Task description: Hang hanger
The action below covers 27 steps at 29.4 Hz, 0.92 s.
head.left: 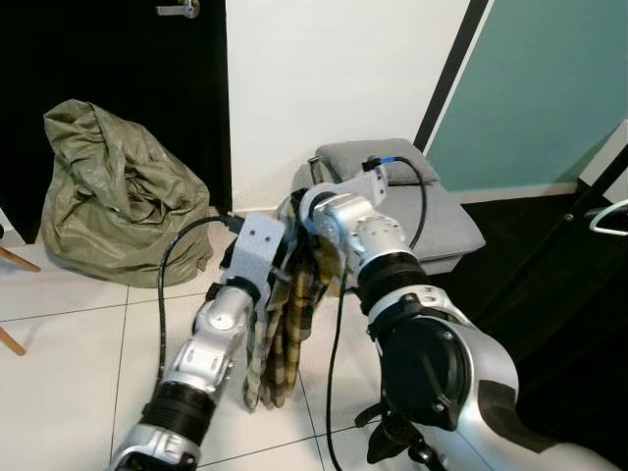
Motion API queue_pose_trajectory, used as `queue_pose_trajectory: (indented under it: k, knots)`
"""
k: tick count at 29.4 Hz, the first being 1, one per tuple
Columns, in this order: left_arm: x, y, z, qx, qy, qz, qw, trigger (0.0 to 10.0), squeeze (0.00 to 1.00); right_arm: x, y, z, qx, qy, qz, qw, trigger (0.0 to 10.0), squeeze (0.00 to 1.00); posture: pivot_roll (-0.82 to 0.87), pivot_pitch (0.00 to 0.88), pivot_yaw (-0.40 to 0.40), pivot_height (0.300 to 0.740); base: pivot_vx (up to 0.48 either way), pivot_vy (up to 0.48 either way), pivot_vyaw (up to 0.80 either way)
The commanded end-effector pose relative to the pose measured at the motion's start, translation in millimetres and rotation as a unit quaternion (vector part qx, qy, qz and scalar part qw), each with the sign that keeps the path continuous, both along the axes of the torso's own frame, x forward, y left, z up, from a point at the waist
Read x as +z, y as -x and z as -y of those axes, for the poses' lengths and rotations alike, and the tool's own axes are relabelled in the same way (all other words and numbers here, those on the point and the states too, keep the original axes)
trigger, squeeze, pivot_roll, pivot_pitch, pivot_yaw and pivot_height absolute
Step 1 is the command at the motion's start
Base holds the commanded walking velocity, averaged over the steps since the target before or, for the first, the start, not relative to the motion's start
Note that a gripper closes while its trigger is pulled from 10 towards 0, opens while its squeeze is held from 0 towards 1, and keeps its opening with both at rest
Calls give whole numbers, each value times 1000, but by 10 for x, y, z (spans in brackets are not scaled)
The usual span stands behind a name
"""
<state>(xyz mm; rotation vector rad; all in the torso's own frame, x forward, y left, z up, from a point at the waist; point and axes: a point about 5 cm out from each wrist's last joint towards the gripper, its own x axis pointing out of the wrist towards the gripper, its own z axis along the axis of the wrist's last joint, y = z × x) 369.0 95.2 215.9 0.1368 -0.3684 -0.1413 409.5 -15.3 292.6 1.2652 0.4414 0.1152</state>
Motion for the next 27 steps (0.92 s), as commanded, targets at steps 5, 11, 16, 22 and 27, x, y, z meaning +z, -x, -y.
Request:
queue_pose_trajectory:
  k: [5, 11, 16, 22, 27]
  knots:
    - [-58, -18, 59, 15, 54, 10, 998, 10000, 0, 199, 73, -177, 18, -7, -7, 1000, 0, 0, -72, 204, -103, 740, 0, 0, 0]
    - [-105, 10, 207, 5, 47, 2, 999, 10000, 0, 241, 100, -233, 14, -5, -26, 1000, 0, 0, -81, 204, -94, 740, 0, 0, 0]
    - [-209, 27, 206, 20, 36, -5, 999, 10000, 0, 269, 120, -256, 16, -7, -36, 999, 0, 0, -81, 200, -97, 740, 0, 0, 0]
    - [-304, -35, -61, 103, -13, -2, 995, 10000, 0, 336, 162, -311, 32, -13, -35, 999, 0, 0, -85, 195, -95, 740, 0, 0, 0]
    - [-271, -58, -168, 122, -27, 8, 992, 10000, 0, 321, 157, -282, 30, -9, -38, 999, 0, 0, -83, 192, -89, 740, 0, 0, 0]
